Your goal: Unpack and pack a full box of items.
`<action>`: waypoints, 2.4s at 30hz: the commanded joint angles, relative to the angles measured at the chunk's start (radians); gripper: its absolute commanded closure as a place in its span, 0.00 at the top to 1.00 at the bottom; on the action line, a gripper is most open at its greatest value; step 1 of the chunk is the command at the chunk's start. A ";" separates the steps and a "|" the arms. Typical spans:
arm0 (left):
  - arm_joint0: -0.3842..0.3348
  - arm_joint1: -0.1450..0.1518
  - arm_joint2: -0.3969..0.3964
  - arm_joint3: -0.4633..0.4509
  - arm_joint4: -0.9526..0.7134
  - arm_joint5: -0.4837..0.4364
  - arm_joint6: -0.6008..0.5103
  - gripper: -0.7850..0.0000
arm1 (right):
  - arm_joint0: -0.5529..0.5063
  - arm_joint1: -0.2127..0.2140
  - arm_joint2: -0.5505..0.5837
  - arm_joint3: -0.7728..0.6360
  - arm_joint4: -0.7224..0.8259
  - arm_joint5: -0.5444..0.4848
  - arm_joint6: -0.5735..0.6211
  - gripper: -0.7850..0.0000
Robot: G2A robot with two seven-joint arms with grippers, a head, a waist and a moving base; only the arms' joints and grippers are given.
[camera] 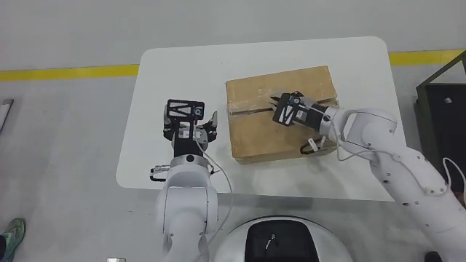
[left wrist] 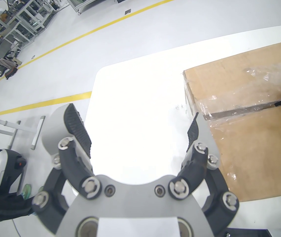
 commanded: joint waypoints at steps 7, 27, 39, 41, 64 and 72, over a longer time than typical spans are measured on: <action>-0.006 -0.001 0.009 0.007 -0.001 0.000 0.003 1.00 | -0.054 0.006 0.091 -0.043 0.134 0.055 0.012 0.00; -0.012 -0.002 0.016 0.015 -0.011 -0.015 0.005 1.00 | -0.110 0.011 0.215 -0.136 0.482 0.108 0.087 1.00; -0.007 -0.003 -0.023 0.020 -0.005 0.051 0.006 1.00 | -0.106 0.015 0.211 -0.151 0.412 0.132 0.137 1.00; -0.010 -0.004 -0.029 0.023 -0.005 0.057 0.008 1.00 | -0.083 0.014 0.196 -0.152 0.390 0.130 0.174 1.00; 0.004 -0.003 -0.047 0.014 -0.030 0.051 0.015 1.00 | 0.265 -0.047 -0.134 0.175 0.347 0.076 0.430 0.50; 0.001 -0.003 -0.044 0.017 -0.031 0.048 0.014 1.00 | 0.291 -0.055 -0.154 0.216 0.340 0.067 0.420 0.34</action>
